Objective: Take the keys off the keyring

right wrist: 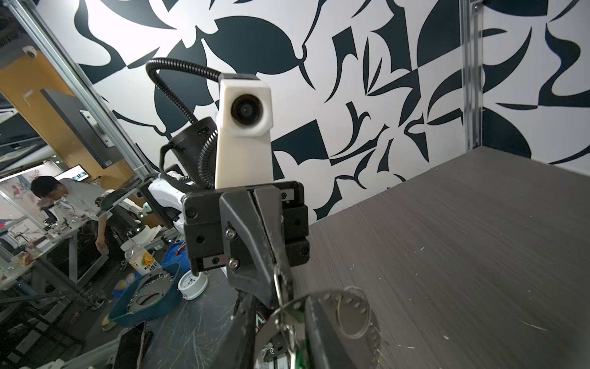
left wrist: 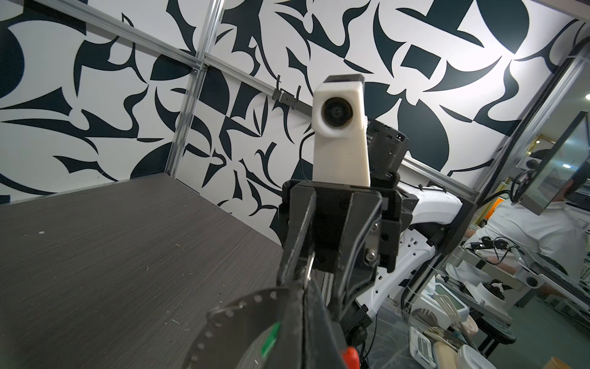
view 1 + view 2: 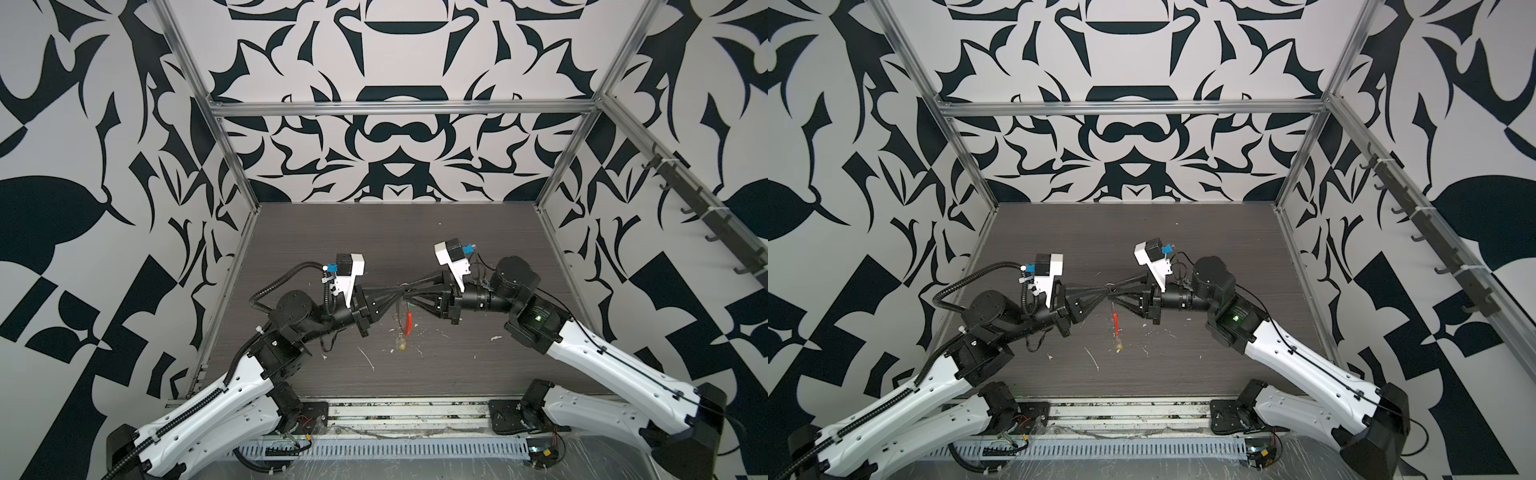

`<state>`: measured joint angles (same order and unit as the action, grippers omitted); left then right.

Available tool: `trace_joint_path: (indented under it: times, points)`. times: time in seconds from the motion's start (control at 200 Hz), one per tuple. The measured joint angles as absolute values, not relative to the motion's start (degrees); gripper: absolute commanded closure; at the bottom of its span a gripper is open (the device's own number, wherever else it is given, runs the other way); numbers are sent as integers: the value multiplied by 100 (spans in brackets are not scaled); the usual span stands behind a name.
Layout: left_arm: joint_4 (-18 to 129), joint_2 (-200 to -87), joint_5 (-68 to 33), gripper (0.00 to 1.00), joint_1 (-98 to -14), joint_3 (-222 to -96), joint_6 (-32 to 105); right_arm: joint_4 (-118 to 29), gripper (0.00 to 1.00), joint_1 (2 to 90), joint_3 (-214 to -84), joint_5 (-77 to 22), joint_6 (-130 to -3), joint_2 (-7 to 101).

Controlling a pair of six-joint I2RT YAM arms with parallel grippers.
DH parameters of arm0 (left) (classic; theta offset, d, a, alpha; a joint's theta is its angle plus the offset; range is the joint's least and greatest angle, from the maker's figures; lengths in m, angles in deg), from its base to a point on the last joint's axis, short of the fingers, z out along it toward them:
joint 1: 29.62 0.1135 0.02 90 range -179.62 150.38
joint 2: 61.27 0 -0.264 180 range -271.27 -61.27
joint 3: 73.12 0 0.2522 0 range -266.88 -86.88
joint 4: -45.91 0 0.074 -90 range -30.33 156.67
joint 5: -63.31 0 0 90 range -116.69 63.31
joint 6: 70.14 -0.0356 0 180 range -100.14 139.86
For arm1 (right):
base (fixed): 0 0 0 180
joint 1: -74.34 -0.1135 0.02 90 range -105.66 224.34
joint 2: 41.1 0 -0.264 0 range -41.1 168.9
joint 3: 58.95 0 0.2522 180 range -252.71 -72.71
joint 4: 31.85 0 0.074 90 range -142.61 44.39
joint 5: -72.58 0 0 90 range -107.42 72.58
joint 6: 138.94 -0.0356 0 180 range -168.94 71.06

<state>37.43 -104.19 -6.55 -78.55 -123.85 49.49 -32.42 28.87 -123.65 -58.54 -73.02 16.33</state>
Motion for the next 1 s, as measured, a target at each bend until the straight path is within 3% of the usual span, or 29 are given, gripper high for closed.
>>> trace_joint_path:
  times: [0.33,0.55,0.725,0.81,1.0]
  points:
    - [3765,-10408,-777,100,-7855,-12381,4949,-3244,86,2887,-12365,-5775,-7302,1633]
    - [3791,-10406,-808,100,-7855,-12381,4949,-3246,100,2887,-12365,-5740,-7326,1633]
    - [3802,-10408,-810,100,-7855,-12381,4951,-3251,100,2887,-12365,-5732,-7328,1633]
    - [3806,-10408,-808,76,-7855,-12381,4975,-3277,100,2887,-12374,-5723,-7328,1633]
    - [3904,-10307,-782,58,-7855,-12381,5036,-3642,100,2887,-12400,-5633,-7313,1635]
